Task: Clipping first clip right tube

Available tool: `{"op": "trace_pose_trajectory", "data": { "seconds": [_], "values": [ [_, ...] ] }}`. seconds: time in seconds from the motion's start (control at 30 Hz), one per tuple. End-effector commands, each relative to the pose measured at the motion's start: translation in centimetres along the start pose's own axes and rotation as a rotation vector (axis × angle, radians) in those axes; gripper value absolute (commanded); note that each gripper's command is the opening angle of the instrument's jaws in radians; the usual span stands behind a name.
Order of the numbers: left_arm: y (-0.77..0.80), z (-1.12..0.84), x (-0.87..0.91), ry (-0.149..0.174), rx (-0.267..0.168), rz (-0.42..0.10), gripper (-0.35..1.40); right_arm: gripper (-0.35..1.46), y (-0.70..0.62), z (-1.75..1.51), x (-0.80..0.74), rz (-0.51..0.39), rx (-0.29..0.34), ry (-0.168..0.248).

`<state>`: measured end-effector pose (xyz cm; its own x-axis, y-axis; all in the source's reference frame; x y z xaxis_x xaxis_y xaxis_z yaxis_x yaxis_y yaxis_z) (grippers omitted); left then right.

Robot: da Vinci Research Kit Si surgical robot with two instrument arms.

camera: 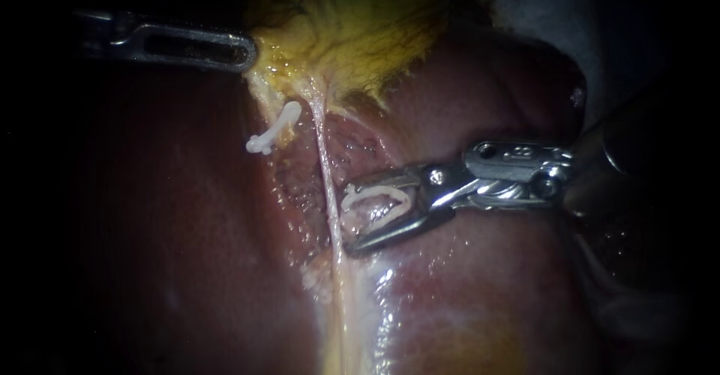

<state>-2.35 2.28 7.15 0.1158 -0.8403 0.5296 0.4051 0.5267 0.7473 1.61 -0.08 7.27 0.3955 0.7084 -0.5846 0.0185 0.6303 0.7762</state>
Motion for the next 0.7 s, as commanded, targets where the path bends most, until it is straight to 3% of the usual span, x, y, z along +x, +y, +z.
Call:
{"op": "trace_pose_trajectory", "data": {
  "seconds": [0.03,0.3,0.7],
  "values": [
    [0.00,0.00,0.00,0.000,0.000,0.000,-0.35,0.54,0.02,0.01,-0.02,0.009,0.001,0.005],
    [0.00,0.00,0.00,0.000,0.000,0.000,-0.35,0.54,0.10,0.19,-0.07,0.053,0.057,0.072],
    [0.00,0.00,0.00,0.000,0.000,0.000,-0.35,0.54,-0.14,0.41,-0.02,0.054,0.207,0.119]
  ]
}}
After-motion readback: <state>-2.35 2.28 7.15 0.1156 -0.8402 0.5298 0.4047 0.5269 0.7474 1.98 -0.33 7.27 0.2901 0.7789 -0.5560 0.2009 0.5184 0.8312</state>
